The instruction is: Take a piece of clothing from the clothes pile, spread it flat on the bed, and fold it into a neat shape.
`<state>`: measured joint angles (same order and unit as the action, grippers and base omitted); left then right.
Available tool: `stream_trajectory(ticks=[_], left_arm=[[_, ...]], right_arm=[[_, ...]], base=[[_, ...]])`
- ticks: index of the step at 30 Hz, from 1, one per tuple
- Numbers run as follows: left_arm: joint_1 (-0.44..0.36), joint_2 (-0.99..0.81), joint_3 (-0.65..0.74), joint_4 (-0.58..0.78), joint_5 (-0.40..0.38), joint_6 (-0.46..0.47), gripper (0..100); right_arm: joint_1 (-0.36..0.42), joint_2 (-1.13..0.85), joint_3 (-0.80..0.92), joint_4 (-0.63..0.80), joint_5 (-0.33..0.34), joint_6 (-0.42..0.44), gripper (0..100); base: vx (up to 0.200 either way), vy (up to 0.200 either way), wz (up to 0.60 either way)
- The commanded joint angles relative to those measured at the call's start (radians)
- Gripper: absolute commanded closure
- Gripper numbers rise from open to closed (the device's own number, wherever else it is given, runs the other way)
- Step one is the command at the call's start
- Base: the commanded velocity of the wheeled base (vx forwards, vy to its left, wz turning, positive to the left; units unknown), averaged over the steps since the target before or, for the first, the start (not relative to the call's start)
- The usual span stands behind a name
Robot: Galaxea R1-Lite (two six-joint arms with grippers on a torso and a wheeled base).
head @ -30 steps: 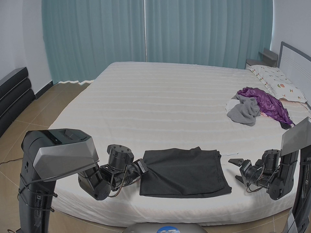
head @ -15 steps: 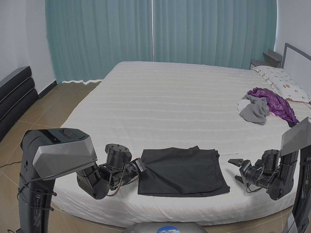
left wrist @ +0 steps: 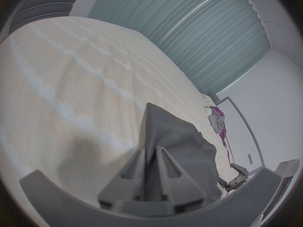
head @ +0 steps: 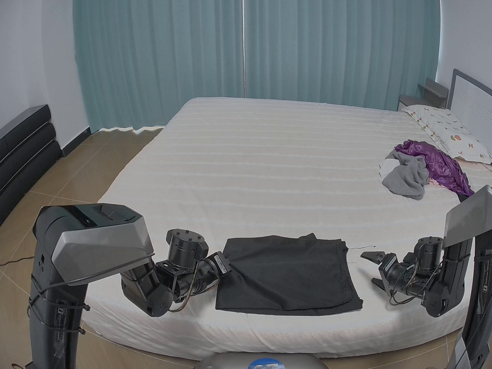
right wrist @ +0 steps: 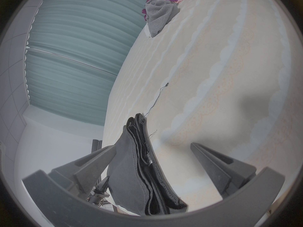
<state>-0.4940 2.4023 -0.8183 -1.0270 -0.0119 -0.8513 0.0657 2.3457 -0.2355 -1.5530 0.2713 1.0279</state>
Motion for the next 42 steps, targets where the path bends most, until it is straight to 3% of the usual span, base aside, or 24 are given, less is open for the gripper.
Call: stream_trajectory(ticks=[1,12,20,27,31,36,39,42], left_arm=[[0.000,0.003,0.002,-0.001,0.000,-0.005,0],[0.009,-0.032,0.028,-0.001,0.000,-0.034,0],[0.058,-0.127,0.076,-0.001,-0.006,-0.072,0],[0.138,-0.358,0.145,-0.001,0.003,-0.111,0],[0.219,-0.577,0.229,0.001,0.006,-0.111,0],[0.252,-0.828,0.358,-0.001,0.027,-0.097,0],[0.253,-0.959,0.409,0.001,0.072,-0.052,0],[0.253,-1.140,0.482,0.007,0.122,0.063,0]], right_arm=[[0.000,0.000,0.001,-0.015,0.000,0.000,0],[0.000,0.000,0.002,-0.015,0.000,0.000,0],[-0.004,-0.029,0.010,-0.016,0.000,0.001,0],[-0.014,-0.293,0.091,-0.015,-0.021,-0.014,0],[-0.021,-0.505,0.159,-0.015,-0.053,-0.092,0],[-0.024,-0.780,0.220,-0.012,-0.057,-0.192,0],[-0.006,-0.908,0.236,0.008,-0.061,-0.253,0],[0.003,-1.112,0.236,0.162,-0.089,-0.275,0]], base=[[0.000,0.000,0.00],[0.000,0.000,0.00],[0.000,0.000,0.00],[0.000,0.000,0.00],[0.000,0.000,0.00],[0.000,0.000,0.00],[0.000,0.000,0.00],[0.000,0.000,0.00]])
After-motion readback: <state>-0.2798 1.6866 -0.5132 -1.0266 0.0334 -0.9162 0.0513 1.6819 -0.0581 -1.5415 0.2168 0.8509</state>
